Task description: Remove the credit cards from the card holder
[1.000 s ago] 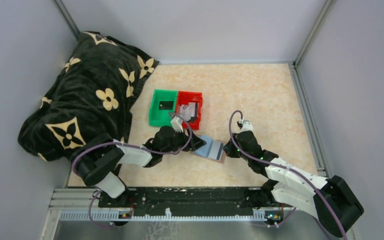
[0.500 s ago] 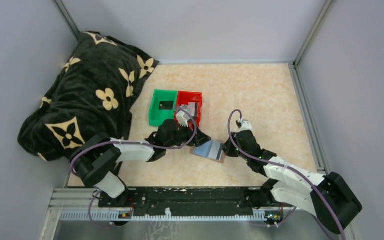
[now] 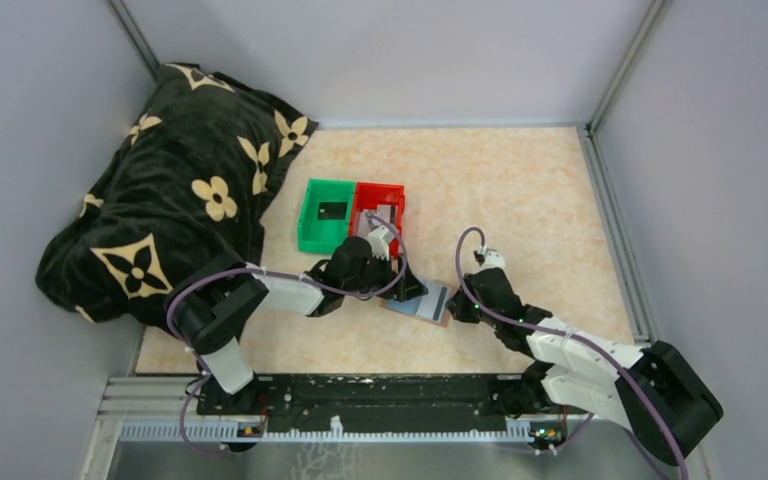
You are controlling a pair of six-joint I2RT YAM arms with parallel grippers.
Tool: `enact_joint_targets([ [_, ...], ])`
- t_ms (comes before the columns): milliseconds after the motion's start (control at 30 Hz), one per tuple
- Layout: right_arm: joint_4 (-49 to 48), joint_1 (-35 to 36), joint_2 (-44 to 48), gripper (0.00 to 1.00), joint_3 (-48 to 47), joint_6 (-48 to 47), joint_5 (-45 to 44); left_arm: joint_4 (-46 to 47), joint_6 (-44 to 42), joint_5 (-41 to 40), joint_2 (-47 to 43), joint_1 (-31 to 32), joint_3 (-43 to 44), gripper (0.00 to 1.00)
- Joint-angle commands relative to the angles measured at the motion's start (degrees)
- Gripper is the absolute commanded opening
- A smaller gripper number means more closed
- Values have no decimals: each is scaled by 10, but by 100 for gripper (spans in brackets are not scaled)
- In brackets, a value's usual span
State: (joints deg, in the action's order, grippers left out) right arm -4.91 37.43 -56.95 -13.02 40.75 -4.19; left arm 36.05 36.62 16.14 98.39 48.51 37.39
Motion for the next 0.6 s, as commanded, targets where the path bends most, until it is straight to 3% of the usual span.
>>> enact_joint_targets([
  [0, -29, 4, 13, 0, 9, 8, -1, 0, -12, 22, 15, 2, 6, 78],
  [567, -98, 3, -56, 0, 31, 27, 22, 32, 18, 66, 66, 5, 20, 78],
])
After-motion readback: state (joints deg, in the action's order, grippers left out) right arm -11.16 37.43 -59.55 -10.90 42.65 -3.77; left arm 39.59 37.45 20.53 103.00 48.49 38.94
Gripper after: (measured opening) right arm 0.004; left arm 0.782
